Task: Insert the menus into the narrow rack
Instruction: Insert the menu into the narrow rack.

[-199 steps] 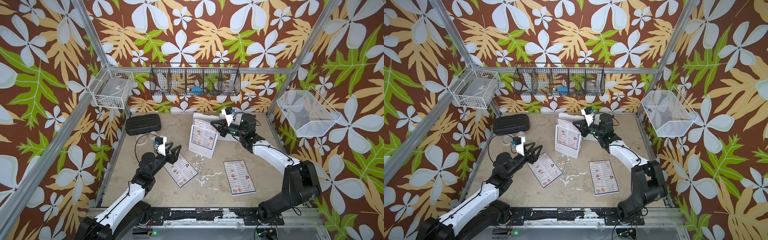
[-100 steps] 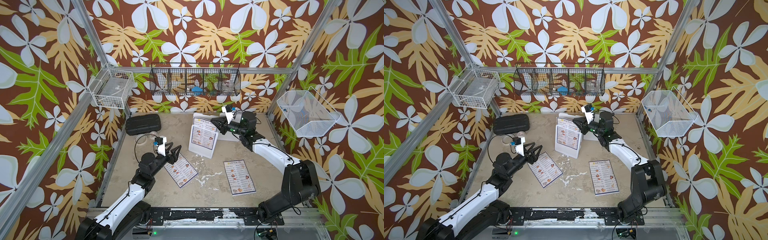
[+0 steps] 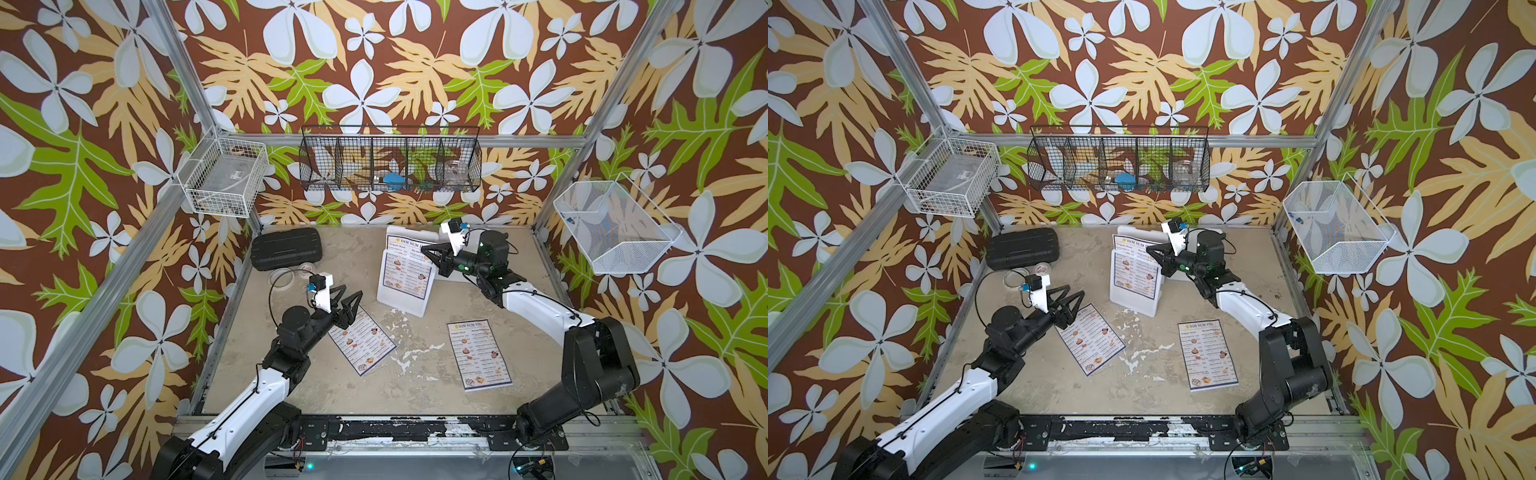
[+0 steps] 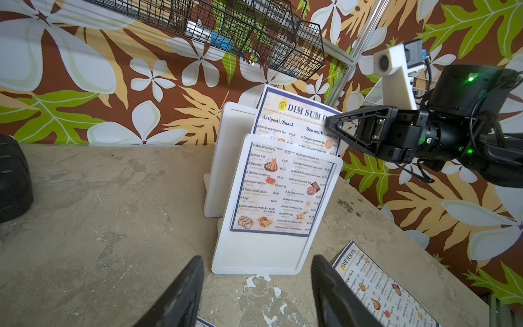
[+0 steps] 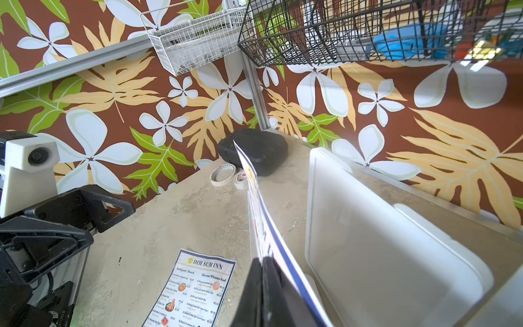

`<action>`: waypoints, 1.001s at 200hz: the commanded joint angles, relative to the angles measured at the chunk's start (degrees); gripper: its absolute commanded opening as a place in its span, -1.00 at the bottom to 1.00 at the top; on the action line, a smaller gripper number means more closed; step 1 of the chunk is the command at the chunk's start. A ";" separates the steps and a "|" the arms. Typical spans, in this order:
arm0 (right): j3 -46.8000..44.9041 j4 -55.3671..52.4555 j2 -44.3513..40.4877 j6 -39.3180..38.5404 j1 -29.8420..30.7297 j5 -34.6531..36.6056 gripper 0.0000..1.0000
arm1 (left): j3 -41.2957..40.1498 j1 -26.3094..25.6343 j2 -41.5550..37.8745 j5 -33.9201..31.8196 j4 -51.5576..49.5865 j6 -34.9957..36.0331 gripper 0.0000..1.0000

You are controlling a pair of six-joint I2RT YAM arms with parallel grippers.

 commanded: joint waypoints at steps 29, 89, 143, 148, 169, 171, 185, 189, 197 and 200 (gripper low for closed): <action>-0.48 3.05 0.59 1.02 0.49 -0.30 -0.90 | -0.30 0.10 -0.31 0.50 1.67 0.07 0.26; 1.24 -0.05 -1.91 0.18 0.43 1.86 -0.61 | -0.39 0.10 -0.32 0.59 1.98 0.04 0.26; 6.71 -8.22 -4.15 -0.06 1.72 9.50 -0.45 | -0.30 0.10 -0.14 0.70 2.03 0.10 0.26; 7.56 -9.74 -4.20 -0.33 2.17 12.15 -0.45 | -0.30 0.10 -0.14 0.68 2.03 0.06 0.26; 10.84 -15.36 -3.98 -0.65 4.77 21.82 -0.45 | -0.30 0.10 -0.14 0.67 2.03 0.01 0.27; 11.09 -15.83 -3.95 -0.72 5.04 22.86 -0.44 | -0.30 0.10 -0.14 0.67 2.03 0.01 0.26; 13.28 -18.87 -3.19 -0.81 6.68 28.72 -0.40 | -0.30 0.10 0.03 0.68 2.03 0.05 0.26; 14.04 -19.79 -2.84 -0.83 7.24 30.55 -0.39 | -0.30 0.10 0.04 0.68 2.03 0.08 0.26; 15.64 -21.60 -1.98 -0.91 8.15 33.93 -0.39 | -0.30 0.10 0.08 0.76 2.03 0.09 0.27; 16.18 -22.24 -1.71 -0.95 8.33 35.24 -0.39 | -0.30 0.10 0.05 0.77 2.03 0.09 0.27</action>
